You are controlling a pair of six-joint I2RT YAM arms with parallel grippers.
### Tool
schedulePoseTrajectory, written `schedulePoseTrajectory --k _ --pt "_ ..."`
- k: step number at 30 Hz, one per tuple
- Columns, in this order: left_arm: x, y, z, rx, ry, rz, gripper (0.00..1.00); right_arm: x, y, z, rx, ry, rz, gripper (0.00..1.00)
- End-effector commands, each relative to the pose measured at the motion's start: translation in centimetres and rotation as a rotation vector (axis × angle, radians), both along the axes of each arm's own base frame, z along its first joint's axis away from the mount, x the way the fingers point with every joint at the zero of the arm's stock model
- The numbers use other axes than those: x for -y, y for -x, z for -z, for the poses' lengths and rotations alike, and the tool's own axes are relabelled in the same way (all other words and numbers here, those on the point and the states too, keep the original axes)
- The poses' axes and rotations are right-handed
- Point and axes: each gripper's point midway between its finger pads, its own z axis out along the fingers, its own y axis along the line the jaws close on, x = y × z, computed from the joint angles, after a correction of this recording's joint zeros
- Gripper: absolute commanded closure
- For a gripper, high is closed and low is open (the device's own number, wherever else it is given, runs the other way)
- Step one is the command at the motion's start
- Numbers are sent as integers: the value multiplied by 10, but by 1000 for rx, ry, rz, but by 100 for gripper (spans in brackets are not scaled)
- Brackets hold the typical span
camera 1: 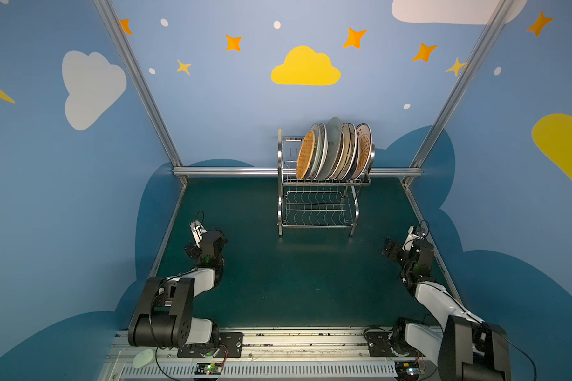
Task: Load plates into a dish rack
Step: Reset both arms
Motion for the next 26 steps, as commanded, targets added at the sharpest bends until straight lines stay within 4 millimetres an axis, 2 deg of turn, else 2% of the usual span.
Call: schedulePoseTrajectory --k 1,3,5,7,9,10,13,15,26 --pt "30 -13 0 8 -5 192 0 -10 -22 -20 63 -28 -66 8" --pt "46 -24 12 -11 -40 270 0 -23 -31 -13 76 -40 -139 7" --pt "43 -26 13 70 -55 254 0 -33 -35 -5 60 -6 -171 8" --pt "43 -24 19 -49 -7 272 0 -40 -39 0 46 13 -197 7" --pt "37 -26 15 28 36 252 0 -41 -44 6 53 18 -202 8" --pt "40 -29 17 27 19 280 0 -44 -46 9 34 16 -217 8" --pt "43 -32 19 -72 26 293 0 -56 -56 14 -40 37 -273 8" --pt "44 -33 17 -77 14 291 0 -57 -60 15 -69 81 -252 8" --pt "45 -34 18 -81 18 300 0 -58 -60 15 -72 98 -246 8"
